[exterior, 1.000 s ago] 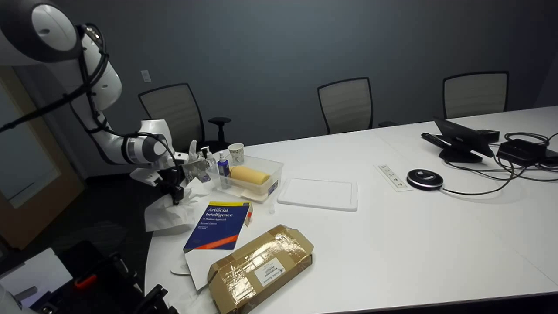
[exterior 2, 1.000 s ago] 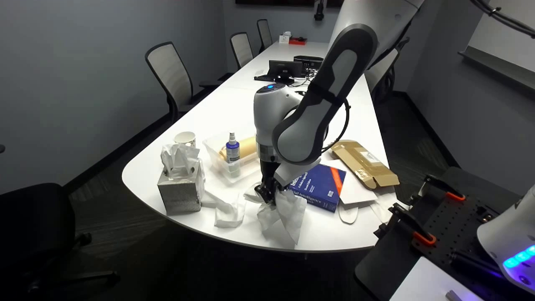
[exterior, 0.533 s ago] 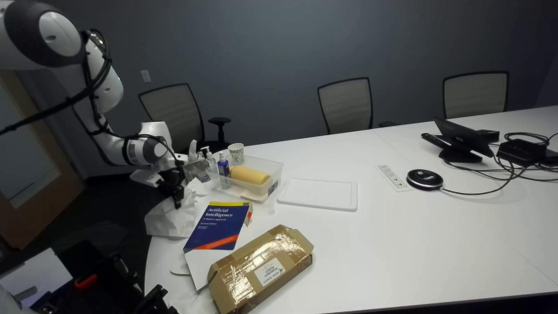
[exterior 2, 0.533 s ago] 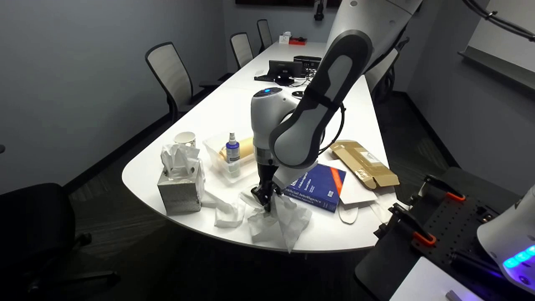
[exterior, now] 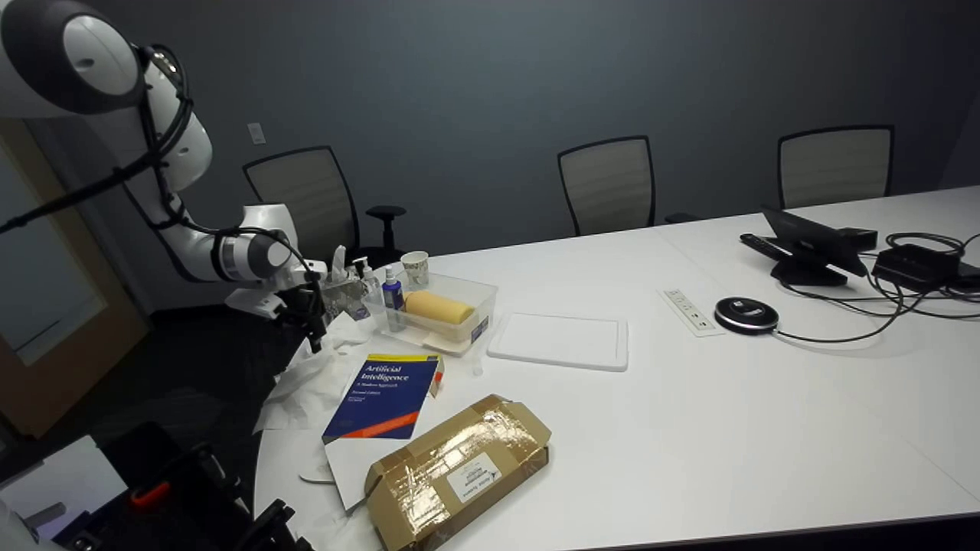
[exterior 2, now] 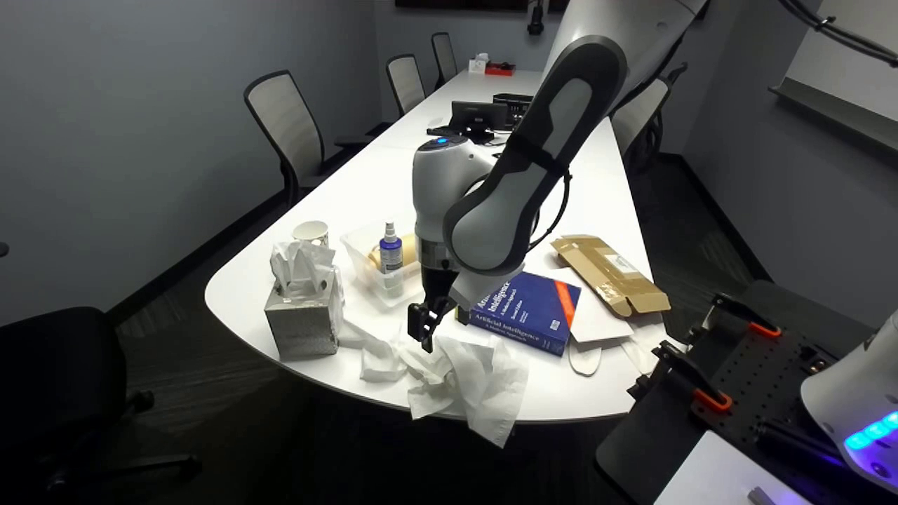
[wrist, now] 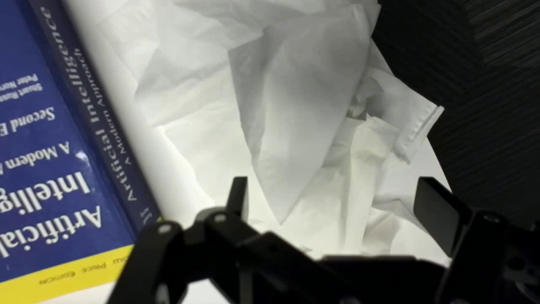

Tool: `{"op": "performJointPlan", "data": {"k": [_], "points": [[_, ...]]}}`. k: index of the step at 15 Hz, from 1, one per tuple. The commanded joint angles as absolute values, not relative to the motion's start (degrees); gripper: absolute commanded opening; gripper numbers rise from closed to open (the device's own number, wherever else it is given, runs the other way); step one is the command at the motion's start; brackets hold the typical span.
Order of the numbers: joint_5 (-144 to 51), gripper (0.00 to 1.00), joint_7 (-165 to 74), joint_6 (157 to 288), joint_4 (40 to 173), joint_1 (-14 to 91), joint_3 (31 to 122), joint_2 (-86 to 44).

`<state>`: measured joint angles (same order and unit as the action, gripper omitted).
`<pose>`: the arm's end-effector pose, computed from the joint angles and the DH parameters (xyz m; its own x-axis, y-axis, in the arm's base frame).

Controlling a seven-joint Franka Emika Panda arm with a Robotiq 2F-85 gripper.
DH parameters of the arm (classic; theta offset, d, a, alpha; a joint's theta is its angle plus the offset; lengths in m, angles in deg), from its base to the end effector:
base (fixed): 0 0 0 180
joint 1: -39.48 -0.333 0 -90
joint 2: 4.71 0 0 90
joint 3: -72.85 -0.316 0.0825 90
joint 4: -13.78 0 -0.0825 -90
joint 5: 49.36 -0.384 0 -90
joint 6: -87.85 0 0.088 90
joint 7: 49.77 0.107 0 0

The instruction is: Use the white napkin to wipe the blue book cover.

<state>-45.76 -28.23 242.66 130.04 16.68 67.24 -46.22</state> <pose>0.5046 0.2779 0.0813 0.9863 0.1542 -0.0579 0.1533 -0.9880 -0.0210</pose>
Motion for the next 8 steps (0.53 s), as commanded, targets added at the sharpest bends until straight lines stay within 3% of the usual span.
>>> {"op": "performJointPlan", "data": {"k": [1, 8], "points": [[-47.0, 1.0, -29.5, 242.1, 133.0, 17.4, 67.7, -41.2], [-45.9, 1.0, -25.3, 244.7, 140.0, 18.3, 73.9, -32.1]]}}
